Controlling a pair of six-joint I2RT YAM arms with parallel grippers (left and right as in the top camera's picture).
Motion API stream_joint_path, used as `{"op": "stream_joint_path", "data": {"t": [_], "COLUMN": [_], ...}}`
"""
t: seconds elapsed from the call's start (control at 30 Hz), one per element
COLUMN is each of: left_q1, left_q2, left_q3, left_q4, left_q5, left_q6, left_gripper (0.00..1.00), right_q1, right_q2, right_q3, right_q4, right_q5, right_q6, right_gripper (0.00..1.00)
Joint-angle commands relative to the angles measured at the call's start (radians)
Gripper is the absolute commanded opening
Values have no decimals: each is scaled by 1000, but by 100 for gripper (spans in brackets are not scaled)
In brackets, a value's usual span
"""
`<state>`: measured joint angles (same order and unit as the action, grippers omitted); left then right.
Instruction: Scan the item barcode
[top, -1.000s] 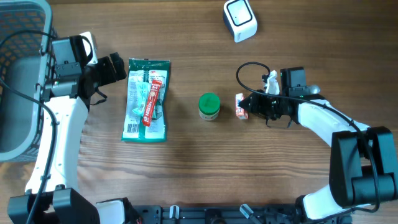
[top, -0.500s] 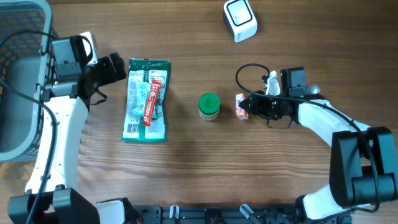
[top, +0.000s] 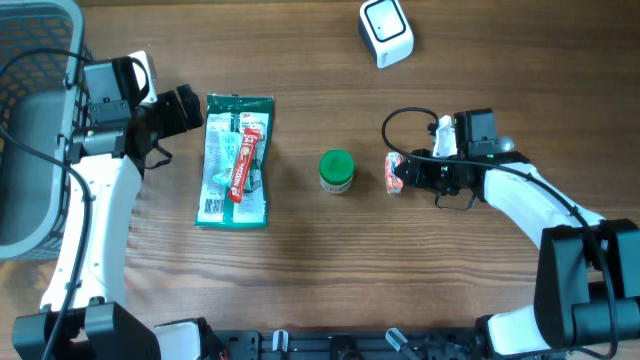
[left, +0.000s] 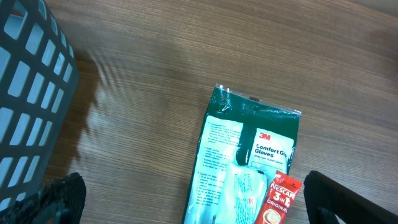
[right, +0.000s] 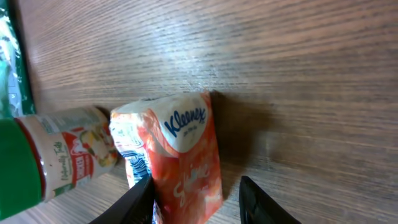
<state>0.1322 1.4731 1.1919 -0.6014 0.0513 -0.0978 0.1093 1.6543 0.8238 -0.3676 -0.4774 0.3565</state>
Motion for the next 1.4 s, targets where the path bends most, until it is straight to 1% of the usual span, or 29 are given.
{"op": "stream_joint_path", "data": {"t": [0.0, 0.1, 0.3, 0.43, 0.57, 0.63, 0.73, 0.77, 0.8, 0.83, 0.93, 1.1, 1.17, 1.3, 1.37], "left_q1": [4, 4, 4, 4, 4, 4, 4, 4, 4, 4, 4, 4, 4, 4, 4], "left_q2": [-14, -14, -14, -14, -14, -14, -14, -14, -14, -14, -14, -14, -14, -14, -14], "left_q3": [14, 14, 14, 14, 14, 14, 14, 14, 14, 14, 14, 14, 14, 14, 14], "left_q4": [3, 3, 3, 3, 3, 3, 3, 3, 3, 3, 3, 3, 3, 3, 3], "left_q5": [8, 8, 8, 8, 8, 8, 8, 8, 8, 8, 8, 8, 8, 8, 8], "left_q6": [16, 16, 16, 16, 16, 16, 16, 16, 16, 16, 16, 16, 16, 16, 16], "left_gripper": [100, 100, 100, 100, 100, 100, 100, 100, 100, 100, 100, 100, 100, 100, 100], "right_q1": [-6, -6, 23, 88, 178, 228, 285, 300, 310, 318, 320, 320, 320, 320, 320], "right_q2": [-37, -101, -214, -232, -232, -232, -230, -224, -220, -214, -201, -186, -175, -136, -106], "right_q3": [54, 112, 187, 295, 489, 557, 566, 565, 565, 563, 563, 562, 557, 520, 496], "right_q4": [-53, -110, -194, -325, -510, -567, -586, -595, -600, -599, -587, -588, -591, -597, -598], "right_q5": [34, 29, 63, 150, 267, 327, 382, 404, 407, 401, 366, 365, 367, 468, 498], "right_q6": [-34, -69, -68, -68, -65, -64, -61, -56, -58, -63, -65, -63, -49, 43, 82], "right_gripper": [44, 48, 48, 49, 50, 50, 53, 66, 98, 100, 100, 99, 91, 81, 78]}}
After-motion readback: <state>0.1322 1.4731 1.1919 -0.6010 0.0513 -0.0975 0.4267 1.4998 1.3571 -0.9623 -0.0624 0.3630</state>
